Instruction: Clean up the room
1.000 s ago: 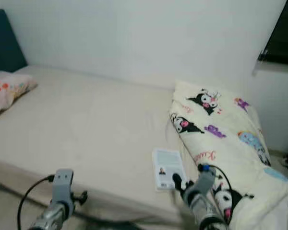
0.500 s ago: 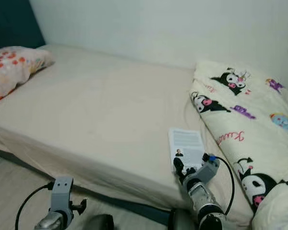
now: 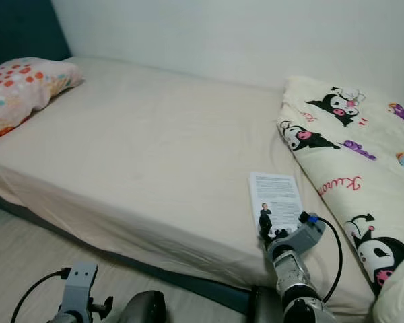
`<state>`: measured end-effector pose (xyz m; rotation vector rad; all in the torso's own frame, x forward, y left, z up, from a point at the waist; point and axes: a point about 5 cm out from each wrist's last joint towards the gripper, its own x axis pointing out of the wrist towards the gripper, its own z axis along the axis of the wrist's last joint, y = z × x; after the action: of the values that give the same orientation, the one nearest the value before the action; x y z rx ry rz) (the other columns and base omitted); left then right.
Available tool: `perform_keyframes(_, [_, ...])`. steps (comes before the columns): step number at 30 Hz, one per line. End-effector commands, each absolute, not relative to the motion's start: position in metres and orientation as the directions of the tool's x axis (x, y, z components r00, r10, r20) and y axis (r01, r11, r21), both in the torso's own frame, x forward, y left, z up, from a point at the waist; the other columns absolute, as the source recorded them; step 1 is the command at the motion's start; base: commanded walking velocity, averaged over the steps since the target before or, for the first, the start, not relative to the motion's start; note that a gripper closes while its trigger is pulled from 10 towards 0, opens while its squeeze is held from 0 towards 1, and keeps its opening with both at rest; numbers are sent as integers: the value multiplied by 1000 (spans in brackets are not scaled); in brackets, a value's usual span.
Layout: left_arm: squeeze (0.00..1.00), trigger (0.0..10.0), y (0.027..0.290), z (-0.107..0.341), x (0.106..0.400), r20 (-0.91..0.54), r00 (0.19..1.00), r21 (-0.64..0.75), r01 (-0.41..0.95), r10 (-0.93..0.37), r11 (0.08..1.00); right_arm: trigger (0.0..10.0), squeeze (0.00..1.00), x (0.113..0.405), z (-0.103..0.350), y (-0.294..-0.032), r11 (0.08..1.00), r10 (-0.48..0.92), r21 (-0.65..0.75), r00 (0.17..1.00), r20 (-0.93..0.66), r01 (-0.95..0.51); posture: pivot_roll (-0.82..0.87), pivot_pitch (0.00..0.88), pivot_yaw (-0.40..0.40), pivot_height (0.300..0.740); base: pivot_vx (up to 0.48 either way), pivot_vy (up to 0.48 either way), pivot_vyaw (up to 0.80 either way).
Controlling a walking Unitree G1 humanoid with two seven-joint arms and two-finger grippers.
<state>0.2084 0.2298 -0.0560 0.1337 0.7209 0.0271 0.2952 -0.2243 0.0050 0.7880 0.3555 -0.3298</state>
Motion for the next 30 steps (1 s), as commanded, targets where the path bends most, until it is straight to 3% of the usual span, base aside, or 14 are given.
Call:
perform_keyframes(1, [0,10000,230,-59,204,-672,738,138,50,57,989,10000,0,261,-23,-241,568,-252,562,777,-577,602,146,152,14,525,0,0,0])
perform_keyframes(25, [0,10000,229,-62,199,-685,727,146,83,40,986,10000,0,242,-30,-264,480,-378,497,682,-626,723,148,149,13,525,0,0,0])
perform_keyframes(30, [0,10000,229,-62,199,-687,726,149,94,35,984,10000,0,254,-24,-256,491,-317,585,758,-570,646,156,150,27,525,0,0,0])
